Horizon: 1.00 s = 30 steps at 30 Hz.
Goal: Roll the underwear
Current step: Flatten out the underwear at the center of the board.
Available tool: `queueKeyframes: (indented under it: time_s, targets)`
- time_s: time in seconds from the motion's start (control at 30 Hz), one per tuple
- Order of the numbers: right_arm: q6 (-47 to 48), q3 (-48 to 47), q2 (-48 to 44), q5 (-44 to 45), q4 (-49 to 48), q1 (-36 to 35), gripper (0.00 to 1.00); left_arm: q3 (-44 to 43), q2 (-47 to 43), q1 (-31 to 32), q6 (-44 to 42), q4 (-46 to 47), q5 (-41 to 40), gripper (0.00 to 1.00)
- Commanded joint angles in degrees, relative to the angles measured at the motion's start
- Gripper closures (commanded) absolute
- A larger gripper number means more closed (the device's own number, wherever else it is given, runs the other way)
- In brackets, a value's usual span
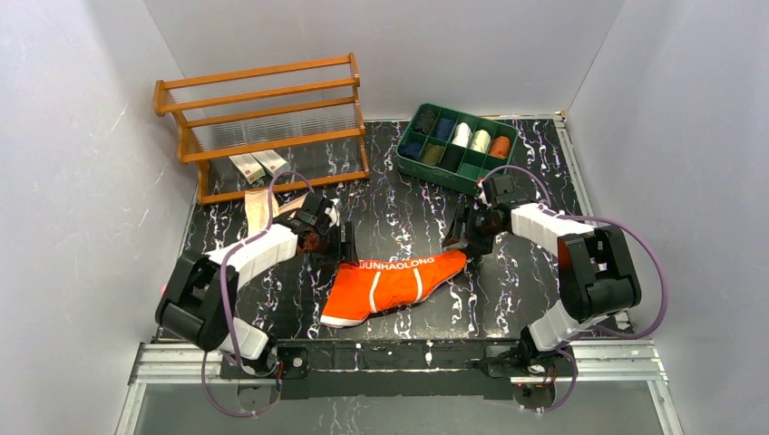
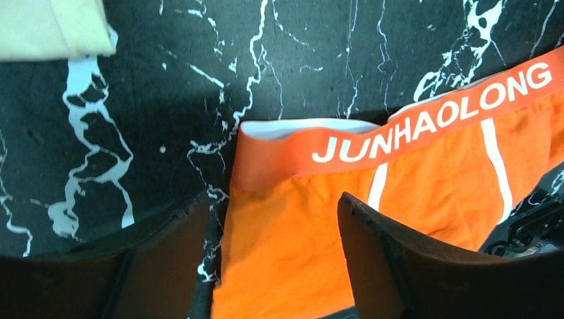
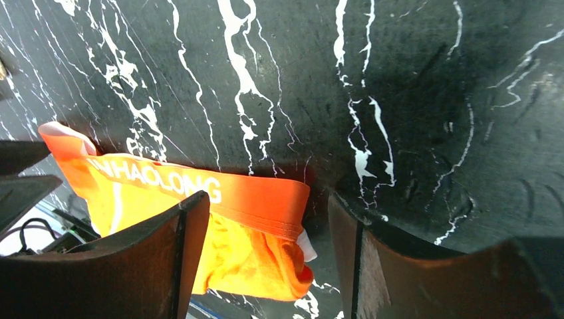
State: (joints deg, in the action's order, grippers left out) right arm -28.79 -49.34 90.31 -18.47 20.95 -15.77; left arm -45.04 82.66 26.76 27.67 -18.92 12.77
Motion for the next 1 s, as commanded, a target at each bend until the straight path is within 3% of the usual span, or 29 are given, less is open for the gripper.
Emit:
queueKeyframes:
  time_s: [0.0, 0.2, 0.27, 0.4, 0.53, 0.8, 0.97]
  targets:
    - [2.6, -1.9, 1.6, -3.4, 0.3, 0.2, 0.29, -1.6, 3.4, 0.2, -1.9, 1.5, 1.1, 0.38]
    - [3.4, -1.8, 3.3, -4.4, -0.8, 0.2, 0.45, 0.5, 4.9, 0.2, -1.6, 4.9, 3.8, 0.57]
    - [3.7, -1.8, 3.2, -4.5, -1.8, 0.2, 0.55, 1.5, 4.6, 0.2, -1.4, 6.8, 4.6, 0.66]
    - [4.4, -2.8, 3.0, -5.6, -2.3, 0.2, 0.85, 3.2, 2.6, 0.1, -0.6, 10.3, 4.9, 0.89]
    - [4.5, -2.6, -0.5, -6.4, -2.9, 0.2, 0.94, 3.9, -2.2, 0.1, -0.1, 11.6, 4.3, 1.0]
    - [6.3, 0.1, -19.0, -10.1, -4.7, 0.2, 0.96, 3.4, -23.2, 0.1, 1.1, 8.4, -2.3, 1.0]
    - [5.8, -1.2, -32.2, -11.1, -1.9, 0.1, 0.95, 1.2, -35.0, 0.2, 3.2, 5.0, -0.5, 1.0]
